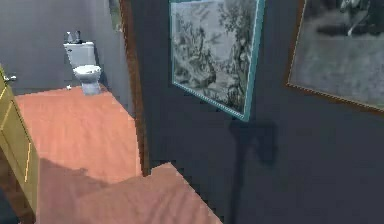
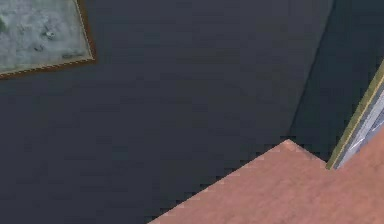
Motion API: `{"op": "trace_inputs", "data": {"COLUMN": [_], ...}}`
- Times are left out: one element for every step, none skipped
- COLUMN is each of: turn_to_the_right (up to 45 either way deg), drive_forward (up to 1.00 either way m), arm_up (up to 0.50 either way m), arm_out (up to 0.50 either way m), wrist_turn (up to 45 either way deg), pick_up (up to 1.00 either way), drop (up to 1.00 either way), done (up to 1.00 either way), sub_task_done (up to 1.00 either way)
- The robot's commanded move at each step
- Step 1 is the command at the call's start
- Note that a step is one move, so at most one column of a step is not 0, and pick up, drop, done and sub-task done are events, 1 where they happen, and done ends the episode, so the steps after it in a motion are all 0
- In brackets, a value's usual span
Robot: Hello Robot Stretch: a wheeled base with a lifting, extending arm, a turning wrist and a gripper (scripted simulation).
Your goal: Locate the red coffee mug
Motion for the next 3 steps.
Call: {"op": "trace_inputs", "data": {"turn_to_the_right": [-45.0,-45.0,-36.0], "drive_forward": [0.0,0.0,0.0], "arm_up": [0.0,0.0,0.0], "arm_out": [0.0,0.0,0.0], "wrist_turn": [0.0,0.0,0.0], "pick_up": [0.0,0.0,0.0], "drop": [0.0,0.0,0.0], "done": [0.0,0.0,0.0], "sub_task_done": [0.0,0.0,0.0]}}
